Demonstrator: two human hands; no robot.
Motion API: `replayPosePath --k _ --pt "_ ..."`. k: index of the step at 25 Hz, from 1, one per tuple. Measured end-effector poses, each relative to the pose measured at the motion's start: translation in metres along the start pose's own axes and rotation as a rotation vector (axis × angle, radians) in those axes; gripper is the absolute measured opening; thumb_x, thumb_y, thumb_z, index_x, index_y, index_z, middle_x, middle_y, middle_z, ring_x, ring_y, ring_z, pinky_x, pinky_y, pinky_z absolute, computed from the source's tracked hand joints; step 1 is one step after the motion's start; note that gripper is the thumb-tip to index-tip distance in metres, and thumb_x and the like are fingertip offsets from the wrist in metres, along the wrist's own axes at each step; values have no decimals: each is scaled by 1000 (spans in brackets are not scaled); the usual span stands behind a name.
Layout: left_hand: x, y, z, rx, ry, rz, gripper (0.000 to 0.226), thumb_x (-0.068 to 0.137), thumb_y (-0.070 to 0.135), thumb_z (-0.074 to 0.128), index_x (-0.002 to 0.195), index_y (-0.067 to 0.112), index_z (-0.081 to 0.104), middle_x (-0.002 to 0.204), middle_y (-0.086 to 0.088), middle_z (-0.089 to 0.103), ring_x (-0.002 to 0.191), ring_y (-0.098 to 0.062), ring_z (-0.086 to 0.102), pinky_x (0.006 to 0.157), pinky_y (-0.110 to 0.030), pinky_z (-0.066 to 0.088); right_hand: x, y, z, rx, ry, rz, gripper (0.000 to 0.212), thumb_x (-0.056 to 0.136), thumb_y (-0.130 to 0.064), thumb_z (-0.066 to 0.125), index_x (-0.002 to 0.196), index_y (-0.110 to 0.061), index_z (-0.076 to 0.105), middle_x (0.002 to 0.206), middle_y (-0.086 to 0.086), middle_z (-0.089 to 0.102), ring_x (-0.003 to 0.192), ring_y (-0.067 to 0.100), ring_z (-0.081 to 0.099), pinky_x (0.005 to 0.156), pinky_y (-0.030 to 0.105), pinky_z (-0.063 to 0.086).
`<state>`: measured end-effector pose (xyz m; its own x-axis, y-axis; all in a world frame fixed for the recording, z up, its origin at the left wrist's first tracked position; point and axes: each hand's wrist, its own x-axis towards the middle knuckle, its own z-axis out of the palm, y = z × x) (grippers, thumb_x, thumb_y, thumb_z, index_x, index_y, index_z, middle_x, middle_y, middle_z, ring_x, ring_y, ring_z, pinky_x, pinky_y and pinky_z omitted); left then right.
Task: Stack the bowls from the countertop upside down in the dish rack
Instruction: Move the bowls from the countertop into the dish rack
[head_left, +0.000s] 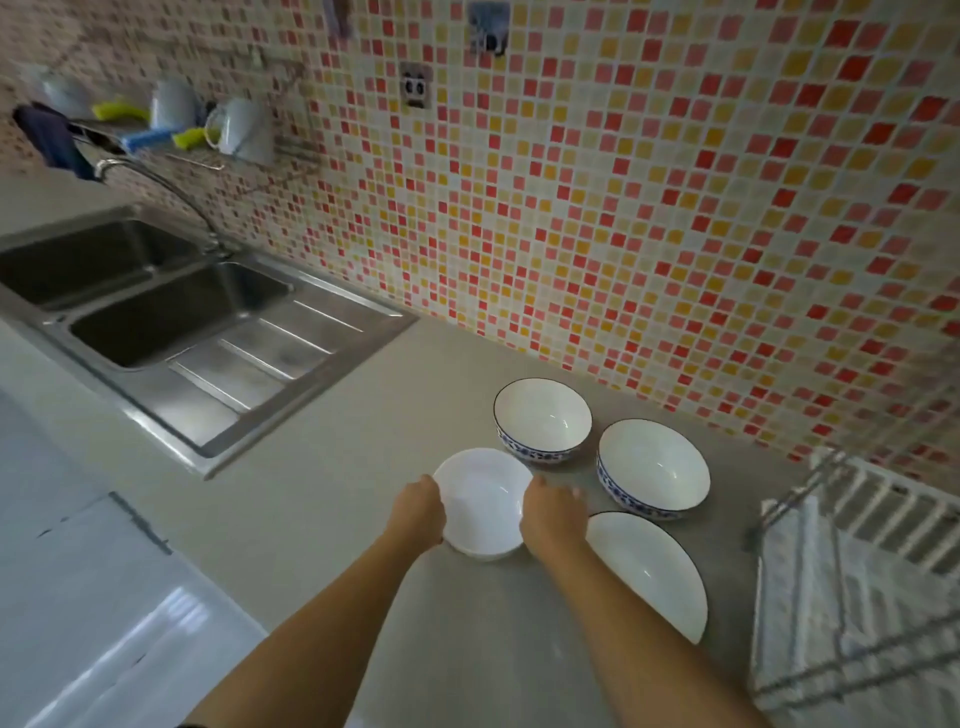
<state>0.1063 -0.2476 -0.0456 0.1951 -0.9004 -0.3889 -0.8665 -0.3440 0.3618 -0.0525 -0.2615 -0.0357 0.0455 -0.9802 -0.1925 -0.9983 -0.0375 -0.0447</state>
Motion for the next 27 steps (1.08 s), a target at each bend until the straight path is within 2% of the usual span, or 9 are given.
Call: replayPosePath --k 6,10,13,16,19,21,23,25,27 --pt "-24 24 -73 -94 169 99 35 87 2 54 120 -4 46 115 -24 61 98 -39 65 81 -45 57 -16 -8 -68 273 78 46 40 93 -6 47 132 -2 37 123 17 60 109 31 61 86 38 52" --pt "-81 64 -140 -156 399 325 30 94 10 45 123 4 45 113 -20 62 96 -35 64 84 -45 56 -51 8 -150 439 348 56 51 92 -9 46 140 -6 28 123 16 59 106 32 60 83 42 54" --pt "-123 98 -172 -187 523 455 33 98 13 38 130 5 42 116 -16 63 100 -32 62 88 -41 52 -73 25 -198 466 494 59 47 96 -18 44 139 -8 30 115 13 63 94 28 64 68 35 55" --pt "-172 134 -192 -354 652 675 33 99 21 37 128 8 45 106 -3 60 88 -20 58 84 -37 51 -120 50 -259 527 675 34 40 101 -22 35 139 -12 38 114 15 65 94 30 65 77 41 58" --pt "-197 174 -205 -471 725 873 29 99 29 37 119 13 51 101 -3 66 74 -11 59 67 -23 53 -170 90 -309 380 875 26 39 102 -20 31 139 -13 40 111 17 65 95 32 64 78 40 54" --pt "-211 200 -209 -401 730 1053 35 98 38 36 120 16 52 96 0 67 68 -3 61 59 -16 51 -203 121 -323 224 980 24 43 101 -16 35 144 -14 33 113 16 65 95 32 63 77 39 52" --pt "-232 223 -214 -312 724 1242 49 95 48 31 127 16 50 108 -1 67 81 -3 63 65 -16 48 -229 148 -326 105 1063 17 54 96 -10 47 146 -13 29 120 16 61 93 35 64 73 41 53" --pt "-256 250 -216 -255 703 1422 67 88 55 21 135 14 45 127 -4 61 102 -7 57 75 -19 41 -249 183 -325 -119 1128 -3 74 76 2 72 140 -7 38 113 18 65 68 31 66 50 36 52" --pt "-277 276 -215 -171 631 1533 74 84 59 17 140 15 39 139 -2 51 114 -5 49 85 -20 36 -262 218 -322 -265 1208 -27 83 56 8 82 131 -1 46 105 18 68 47 24 60 33 26 43"
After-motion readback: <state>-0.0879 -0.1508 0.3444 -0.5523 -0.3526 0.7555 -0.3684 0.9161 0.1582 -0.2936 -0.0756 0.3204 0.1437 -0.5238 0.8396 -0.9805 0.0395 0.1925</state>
